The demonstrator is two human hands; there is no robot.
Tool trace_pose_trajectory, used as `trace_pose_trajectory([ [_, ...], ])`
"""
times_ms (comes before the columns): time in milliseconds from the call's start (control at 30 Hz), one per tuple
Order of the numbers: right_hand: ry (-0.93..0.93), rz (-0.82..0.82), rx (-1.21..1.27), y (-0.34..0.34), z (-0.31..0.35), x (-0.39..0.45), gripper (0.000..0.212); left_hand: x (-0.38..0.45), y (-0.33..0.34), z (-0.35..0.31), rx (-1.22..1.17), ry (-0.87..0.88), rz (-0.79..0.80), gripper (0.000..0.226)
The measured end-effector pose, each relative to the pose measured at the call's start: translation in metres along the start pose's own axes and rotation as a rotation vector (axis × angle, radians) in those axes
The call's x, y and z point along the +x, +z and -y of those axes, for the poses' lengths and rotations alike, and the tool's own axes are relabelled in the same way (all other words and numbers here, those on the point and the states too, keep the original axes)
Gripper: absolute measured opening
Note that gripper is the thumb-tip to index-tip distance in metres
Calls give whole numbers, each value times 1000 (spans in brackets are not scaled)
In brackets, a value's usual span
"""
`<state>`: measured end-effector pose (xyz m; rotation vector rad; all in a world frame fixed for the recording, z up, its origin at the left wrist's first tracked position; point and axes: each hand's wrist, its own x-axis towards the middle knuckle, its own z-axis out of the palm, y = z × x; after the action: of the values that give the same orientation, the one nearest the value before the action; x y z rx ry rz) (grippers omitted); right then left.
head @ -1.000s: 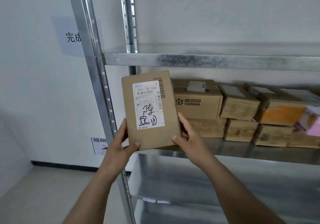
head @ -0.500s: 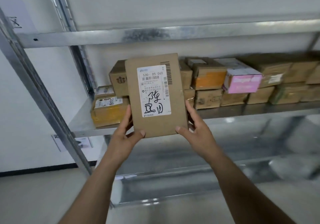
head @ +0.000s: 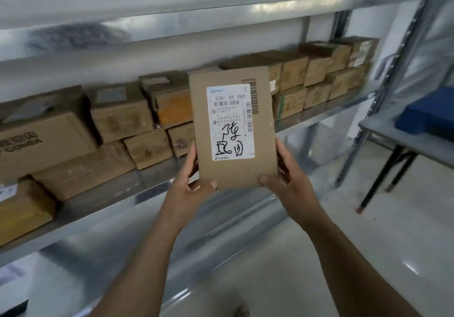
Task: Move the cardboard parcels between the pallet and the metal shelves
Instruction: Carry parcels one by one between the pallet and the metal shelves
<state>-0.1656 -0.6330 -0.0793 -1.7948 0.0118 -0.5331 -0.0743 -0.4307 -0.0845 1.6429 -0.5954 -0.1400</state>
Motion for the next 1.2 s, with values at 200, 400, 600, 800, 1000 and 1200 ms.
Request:
trace_pose_trajectory([
  [200,131,-221,-45,-80,-44,18,75,85,85,17,-53,-15,250,85],
  [400,173,-413,-156,-153,-62,61,74,182,162,14,-75,58,456,84],
  [600,193,-574,-175,-210,-82,86,73,253,234,20,-113,79,583,75],
  [800,270,-724,-199,-273,-108,87,74,288,315,17,-68,67,728,74],
  [1000,321,-831,-216,-357,-147,95,73,333,416,19,-41,85,844,70],
  [1200,336,-887,-190,-471,-176,117,73,388,535,3,-63,94,934,64],
])
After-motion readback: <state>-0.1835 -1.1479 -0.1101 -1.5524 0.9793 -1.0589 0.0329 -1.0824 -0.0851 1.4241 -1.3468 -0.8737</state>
